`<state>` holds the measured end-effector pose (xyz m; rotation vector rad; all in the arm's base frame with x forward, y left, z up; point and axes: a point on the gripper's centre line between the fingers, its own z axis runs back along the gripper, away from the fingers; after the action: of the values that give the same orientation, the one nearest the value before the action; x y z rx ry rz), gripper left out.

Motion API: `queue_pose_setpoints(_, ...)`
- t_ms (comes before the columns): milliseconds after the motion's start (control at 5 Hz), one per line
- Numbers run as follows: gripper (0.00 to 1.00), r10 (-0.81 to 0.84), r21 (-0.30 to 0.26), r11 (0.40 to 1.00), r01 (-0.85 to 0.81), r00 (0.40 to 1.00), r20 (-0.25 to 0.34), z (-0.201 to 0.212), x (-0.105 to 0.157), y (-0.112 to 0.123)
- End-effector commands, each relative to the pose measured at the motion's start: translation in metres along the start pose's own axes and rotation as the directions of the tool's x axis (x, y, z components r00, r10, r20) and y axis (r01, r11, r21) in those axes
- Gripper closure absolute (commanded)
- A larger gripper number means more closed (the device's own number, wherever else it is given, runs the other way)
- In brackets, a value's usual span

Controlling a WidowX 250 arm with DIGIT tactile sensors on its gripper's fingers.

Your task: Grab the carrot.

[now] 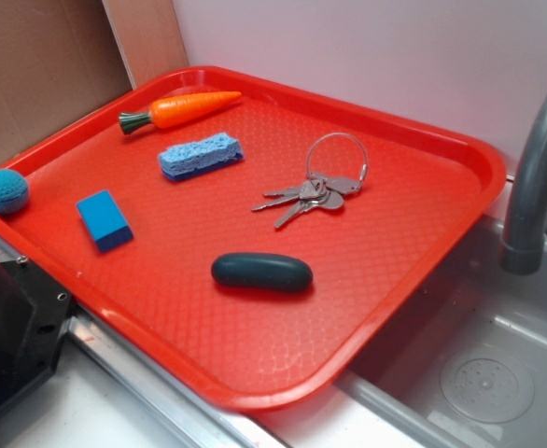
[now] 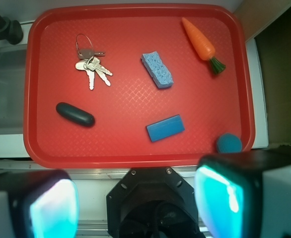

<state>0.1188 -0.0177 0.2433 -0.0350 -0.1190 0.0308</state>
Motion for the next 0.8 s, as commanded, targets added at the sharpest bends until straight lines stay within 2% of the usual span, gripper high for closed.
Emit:
queue_pose_setpoints(0,0.00,0.000,0.000,1.000,0.000,1.000,0.000,0.000,0.000,0.000)
queue_pose_setpoints(200,0.00,-0.043,-0.033,0.999,0.042,0.999,-0.005,0.006,0.013,0.012)
queue_pose_setpoints(600,0.00,-0.043,-0.033,0.999,0.042,0.999,-0.005,0.006,0.013,0.012)
